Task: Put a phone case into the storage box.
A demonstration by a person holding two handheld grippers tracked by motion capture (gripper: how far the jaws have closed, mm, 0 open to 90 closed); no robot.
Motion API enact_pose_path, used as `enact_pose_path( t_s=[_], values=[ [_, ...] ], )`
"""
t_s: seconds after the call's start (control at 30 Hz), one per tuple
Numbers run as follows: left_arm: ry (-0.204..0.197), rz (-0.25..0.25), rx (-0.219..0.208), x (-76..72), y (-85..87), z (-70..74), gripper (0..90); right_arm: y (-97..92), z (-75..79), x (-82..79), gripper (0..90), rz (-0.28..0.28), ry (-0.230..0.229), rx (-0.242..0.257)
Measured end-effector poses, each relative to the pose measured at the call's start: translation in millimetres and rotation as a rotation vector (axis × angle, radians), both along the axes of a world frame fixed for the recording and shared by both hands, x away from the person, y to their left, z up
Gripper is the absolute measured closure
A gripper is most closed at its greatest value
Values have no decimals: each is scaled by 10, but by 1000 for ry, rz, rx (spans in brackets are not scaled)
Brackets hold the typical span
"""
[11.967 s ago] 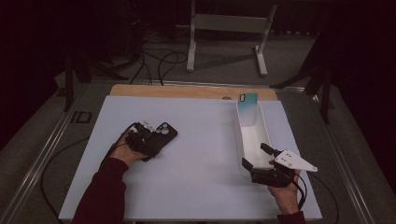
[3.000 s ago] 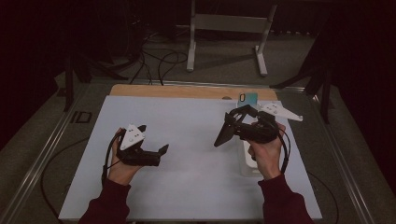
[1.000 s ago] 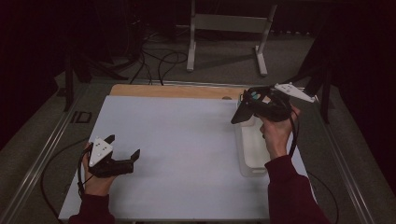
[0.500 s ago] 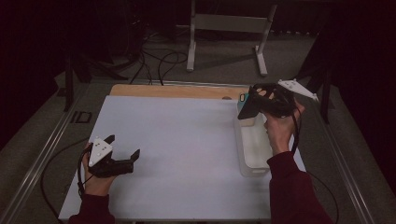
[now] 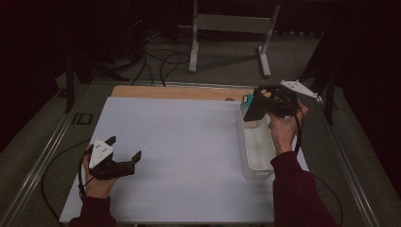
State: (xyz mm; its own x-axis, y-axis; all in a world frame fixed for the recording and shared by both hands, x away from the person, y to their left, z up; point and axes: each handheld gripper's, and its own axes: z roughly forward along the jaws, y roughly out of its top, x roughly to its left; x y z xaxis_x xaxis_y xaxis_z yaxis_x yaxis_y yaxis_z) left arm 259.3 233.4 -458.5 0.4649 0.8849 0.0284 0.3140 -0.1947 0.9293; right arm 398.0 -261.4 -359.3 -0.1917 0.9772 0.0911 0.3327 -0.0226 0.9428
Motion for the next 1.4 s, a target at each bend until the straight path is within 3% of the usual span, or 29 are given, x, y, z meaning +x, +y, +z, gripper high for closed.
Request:
enact_pose_path(
  t_s=[0.53,1.4],
  values=[
    [-3,1,-4,11,9,8,3,-6,-125,129,134,-43,45,-7],
    [-8,1,-9,4,6,18,3,62,-317,262,133,-57,97,-39]
  ],
)
